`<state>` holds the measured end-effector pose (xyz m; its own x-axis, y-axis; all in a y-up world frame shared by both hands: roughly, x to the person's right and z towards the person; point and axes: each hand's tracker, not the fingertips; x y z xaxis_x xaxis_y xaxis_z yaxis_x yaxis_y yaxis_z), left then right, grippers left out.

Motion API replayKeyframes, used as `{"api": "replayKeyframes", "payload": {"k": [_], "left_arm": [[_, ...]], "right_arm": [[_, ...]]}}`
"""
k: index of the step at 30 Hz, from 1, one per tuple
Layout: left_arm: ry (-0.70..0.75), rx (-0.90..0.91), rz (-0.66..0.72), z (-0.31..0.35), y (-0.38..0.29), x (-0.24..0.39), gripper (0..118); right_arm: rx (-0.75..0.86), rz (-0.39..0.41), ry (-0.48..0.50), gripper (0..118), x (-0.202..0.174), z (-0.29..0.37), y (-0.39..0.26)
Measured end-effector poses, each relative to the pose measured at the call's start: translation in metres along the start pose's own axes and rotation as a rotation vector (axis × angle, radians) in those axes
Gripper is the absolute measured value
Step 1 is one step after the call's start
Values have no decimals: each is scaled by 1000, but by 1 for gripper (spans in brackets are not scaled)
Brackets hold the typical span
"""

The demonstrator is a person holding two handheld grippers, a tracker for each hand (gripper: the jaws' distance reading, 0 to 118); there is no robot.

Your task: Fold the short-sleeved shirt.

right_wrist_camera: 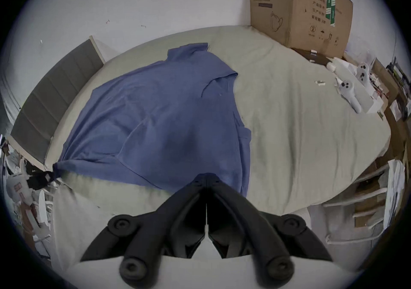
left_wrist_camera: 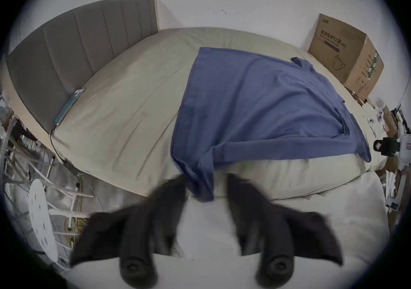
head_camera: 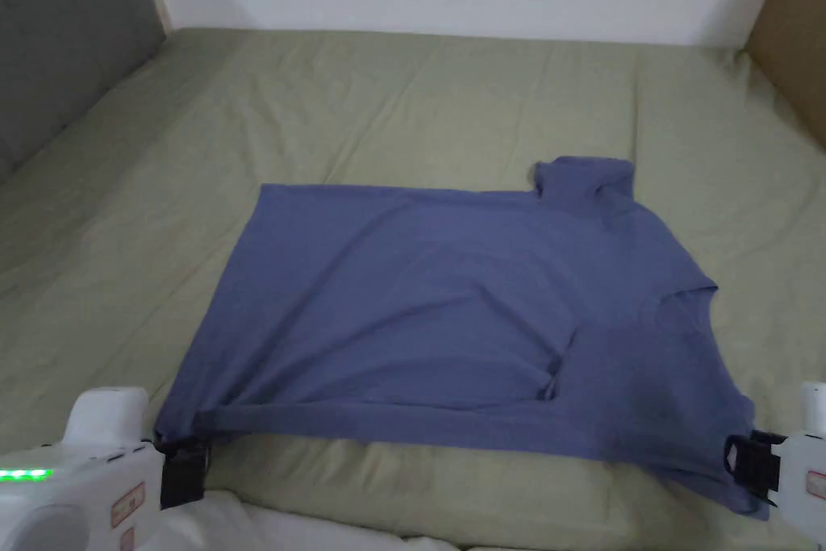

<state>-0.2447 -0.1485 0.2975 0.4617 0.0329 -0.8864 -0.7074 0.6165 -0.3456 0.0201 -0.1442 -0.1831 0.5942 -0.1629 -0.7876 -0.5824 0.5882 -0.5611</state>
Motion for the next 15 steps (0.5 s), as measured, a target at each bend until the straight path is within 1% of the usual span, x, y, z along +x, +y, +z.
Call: {"api": "replayKeyframes", "payload": {"k": [2,4,8,9,10,11,12,13,14,15], "left_arm": [[8,-12,-24,-4,1,-2,85],[43,-5,-34,-5,4,-5,87],[2,43,-34,-7,10,-11,92],[0,43,-38,-9,11,-10,91],[2,36,-44,-15,13,-9,86],[9,19,-50,-21,14,-8,68],[6,10,-53,-27,14,-8,58],[-5,-5,-56,-32,14,-9,58],[58,-29,-49,-39,14,-8,18],[56,-1,-42,-38,15,-7,1]], "right_arm": [[-12,-27,17,0,3,-4,-3],[-24,-37,14,0,4,-9,-6],[-47,-58,15,0,3,-5,-10],[-50,-61,17,0,3,-5,-9],[-52,-65,16,0,3,-6,-9],[-52,-68,17,0,2,-6,-9],[-51,-67,20,0,2,-5,-8],[-51,-66,22,0,2,-4,-8],[-49,-65,20,0,2,-3,-8],[-49,-64,18,0,4,-5,-7]]}}
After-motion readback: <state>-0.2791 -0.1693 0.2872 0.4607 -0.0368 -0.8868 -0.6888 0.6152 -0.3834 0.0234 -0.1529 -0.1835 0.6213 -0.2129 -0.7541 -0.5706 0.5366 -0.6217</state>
